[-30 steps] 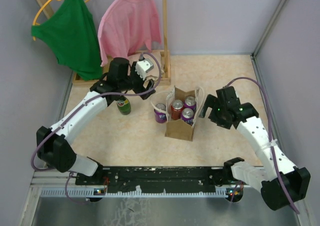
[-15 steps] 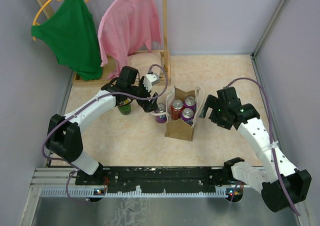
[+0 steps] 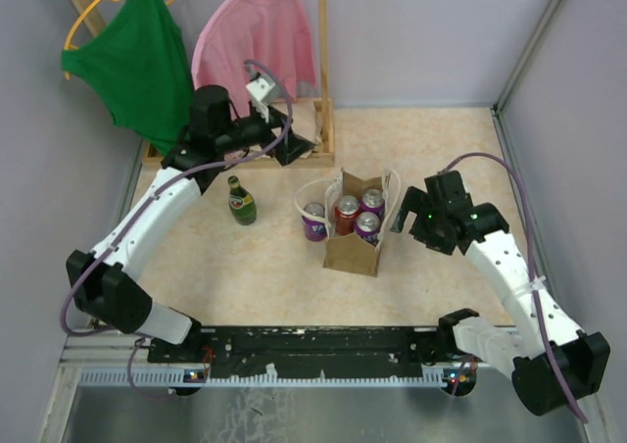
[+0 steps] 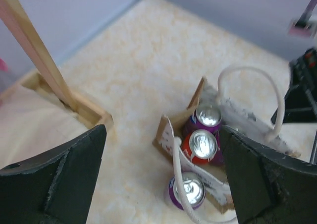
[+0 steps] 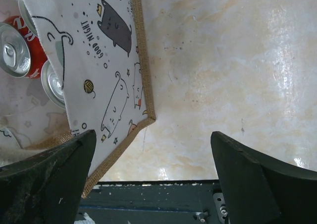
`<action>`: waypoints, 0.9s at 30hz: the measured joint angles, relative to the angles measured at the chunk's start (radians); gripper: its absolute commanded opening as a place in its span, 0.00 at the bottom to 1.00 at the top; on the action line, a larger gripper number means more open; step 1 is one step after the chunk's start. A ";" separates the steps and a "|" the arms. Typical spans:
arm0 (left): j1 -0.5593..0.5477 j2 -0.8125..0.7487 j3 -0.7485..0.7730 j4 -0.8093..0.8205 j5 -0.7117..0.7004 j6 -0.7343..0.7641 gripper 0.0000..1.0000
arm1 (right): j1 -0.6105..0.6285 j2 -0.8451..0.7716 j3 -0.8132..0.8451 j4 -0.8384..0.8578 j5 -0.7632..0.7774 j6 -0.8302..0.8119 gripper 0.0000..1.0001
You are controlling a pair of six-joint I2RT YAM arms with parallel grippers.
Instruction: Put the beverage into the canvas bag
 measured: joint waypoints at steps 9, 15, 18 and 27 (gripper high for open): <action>0.111 0.003 -0.025 0.091 -0.060 -0.153 1.00 | 0.000 0.031 0.000 0.013 -0.007 -0.002 0.99; 0.116 0.140 -0.079 0.053 -0.125 -0.151 0.99 | 0.000 0.030 0.000 0.013 -0.007 -0.001 0.99; 0.116 0.200 -0.073 0.047 -0.137 -0.133 0.99 | 0.000 0.028 0.000 0.011 -0.007 -0.001 0.99; 0.101 0.346 0.026 -0.080 -0.075 0.001 0.96 | 0.000 0.016 0.000 0.000 -0.005 0.000 0.99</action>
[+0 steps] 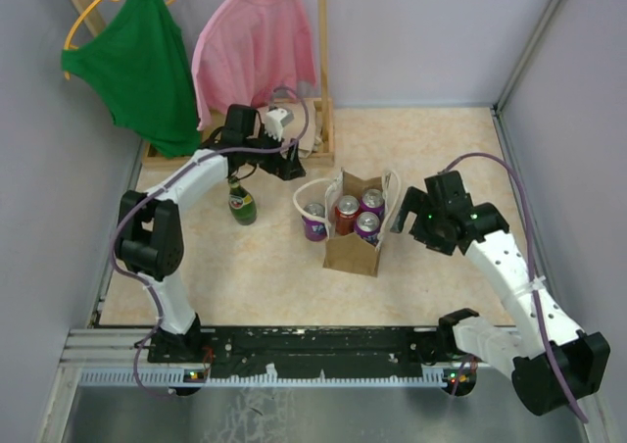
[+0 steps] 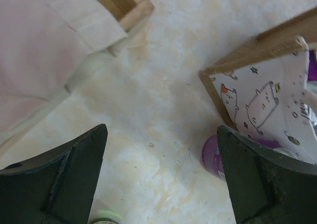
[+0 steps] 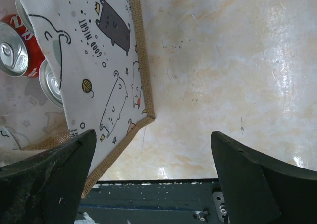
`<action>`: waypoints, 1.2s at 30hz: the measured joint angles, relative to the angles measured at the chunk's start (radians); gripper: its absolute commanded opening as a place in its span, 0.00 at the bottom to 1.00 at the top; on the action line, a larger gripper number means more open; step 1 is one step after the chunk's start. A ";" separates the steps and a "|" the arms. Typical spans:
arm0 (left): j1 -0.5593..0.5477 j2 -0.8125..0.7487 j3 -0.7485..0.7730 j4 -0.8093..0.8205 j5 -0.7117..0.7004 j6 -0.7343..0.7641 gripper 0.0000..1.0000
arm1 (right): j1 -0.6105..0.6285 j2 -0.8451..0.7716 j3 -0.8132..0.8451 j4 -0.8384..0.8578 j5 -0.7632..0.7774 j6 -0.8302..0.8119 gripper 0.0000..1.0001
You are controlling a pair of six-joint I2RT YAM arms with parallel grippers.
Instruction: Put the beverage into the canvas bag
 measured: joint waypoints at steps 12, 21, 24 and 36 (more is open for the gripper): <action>-0.072 -0.137 -0.220 -0.120 0.211 0.278 0.98 | 0.000 -0.015 0.000 -0.006 0.002 0.004 0.99; -0.076 -0.163 -0.227 -0.121 0.304 0.331 0.98 | 0.000 -0.012 0.000 -0.006 0.002 0.003 0.99; -0.089 -0.159 -0.209 -0.130 0.310 0.344 0.99 | 0.000 -0.012 0.000 -0.006 0.002 0.003 0.99; -0.204 -0.121 -0.161 -0.144 0.261 0.428 0.99 | 0.000 -0.013 0.000 -0.007 0.002 0.003 0.99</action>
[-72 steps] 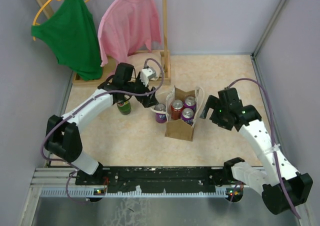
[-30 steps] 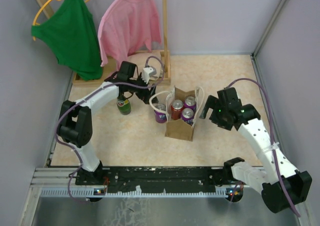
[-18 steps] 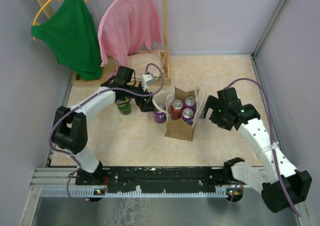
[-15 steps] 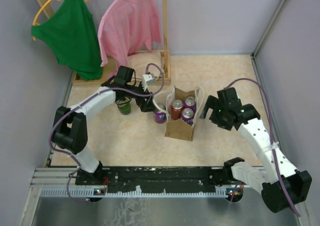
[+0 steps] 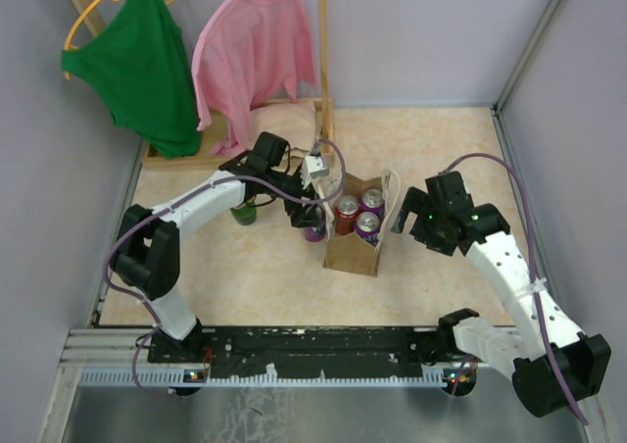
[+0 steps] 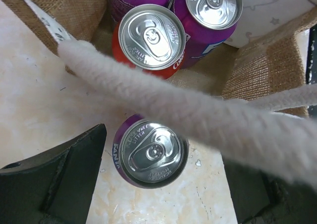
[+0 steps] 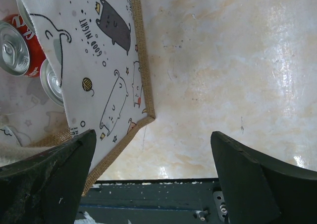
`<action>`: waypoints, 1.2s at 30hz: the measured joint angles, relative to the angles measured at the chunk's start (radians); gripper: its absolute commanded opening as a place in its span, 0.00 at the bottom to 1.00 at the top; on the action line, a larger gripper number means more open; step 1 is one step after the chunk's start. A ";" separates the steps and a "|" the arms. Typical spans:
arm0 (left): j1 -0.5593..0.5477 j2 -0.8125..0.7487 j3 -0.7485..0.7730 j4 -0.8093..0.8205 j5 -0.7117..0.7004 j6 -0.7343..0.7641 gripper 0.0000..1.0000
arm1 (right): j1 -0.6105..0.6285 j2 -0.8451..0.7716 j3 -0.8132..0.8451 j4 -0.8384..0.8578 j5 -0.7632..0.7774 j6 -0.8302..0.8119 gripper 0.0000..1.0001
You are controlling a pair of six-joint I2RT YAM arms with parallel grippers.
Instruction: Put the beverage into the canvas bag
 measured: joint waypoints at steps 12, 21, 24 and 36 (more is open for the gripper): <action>-0.051 0.018 0.000 -0.005 -0.145 0.076 0.89 | 0.000 0.000 0.000 -0.001 0.000 0.000 0.99; -0.057 0.032 -0.001 -0.006 -0.177 0.095 0.76 | 0.000 0.000 0.000 -0.001 0.000 0.000 0.99; -0.058 0.032 -0.002 -0.007 -0.177 0.098 0.60 | 0.000 0.000 0.000 -0.001 0.000 0.000 0.99; -0.046 0.053 0.048 -0.067 -0.179 0.076 0.00 | 0.000 0.000 0.000 -0.002 0.000 0.000 0.99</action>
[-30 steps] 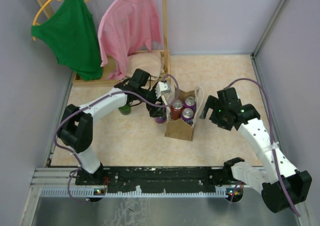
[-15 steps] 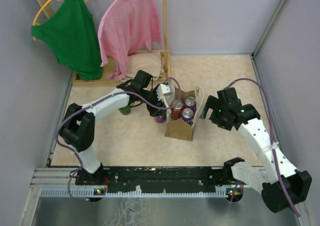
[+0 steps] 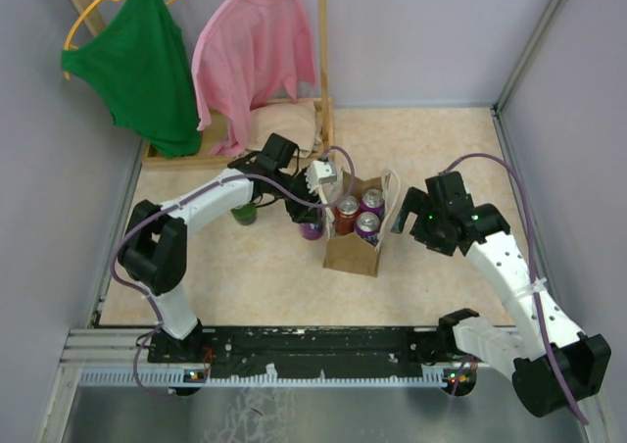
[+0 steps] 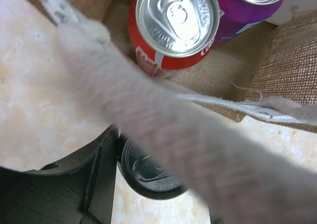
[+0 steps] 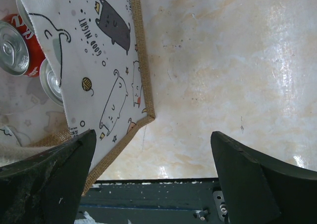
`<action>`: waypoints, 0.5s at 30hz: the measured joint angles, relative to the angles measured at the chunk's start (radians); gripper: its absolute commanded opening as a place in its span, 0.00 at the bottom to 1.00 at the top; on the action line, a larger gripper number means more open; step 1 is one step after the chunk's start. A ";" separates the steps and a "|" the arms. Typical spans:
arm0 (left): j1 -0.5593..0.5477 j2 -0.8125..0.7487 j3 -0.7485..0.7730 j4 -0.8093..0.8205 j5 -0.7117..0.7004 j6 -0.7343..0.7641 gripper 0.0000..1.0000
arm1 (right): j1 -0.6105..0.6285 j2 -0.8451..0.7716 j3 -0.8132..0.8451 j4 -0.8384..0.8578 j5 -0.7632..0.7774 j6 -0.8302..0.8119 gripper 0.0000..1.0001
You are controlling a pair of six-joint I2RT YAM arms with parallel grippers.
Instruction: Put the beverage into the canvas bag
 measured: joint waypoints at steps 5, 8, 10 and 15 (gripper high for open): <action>0.036 -0.002 0.013 -0.042 -0.008 -0.023 0.00 | 0.000 0.000 0.000 0.000 0.000 0.000 0.99; 0.052 -0.013 0.013 -0.059 -0.018 -0.037 0.00 | 0.000 0.000 0.000 0.001 -0.001 0.000 0.99; 0.059 -0.024 0.013 -0.066 -0.023 -0.045 0.00 | 0.000 0.000 0.000 0.001 -0.002 0.000 0.99; 0.059 -0.044 0.014 -0.070 -0.024 -0.078 0.00 | 0.000 0.000 0.000 0.001 -0.005 0.000 0.99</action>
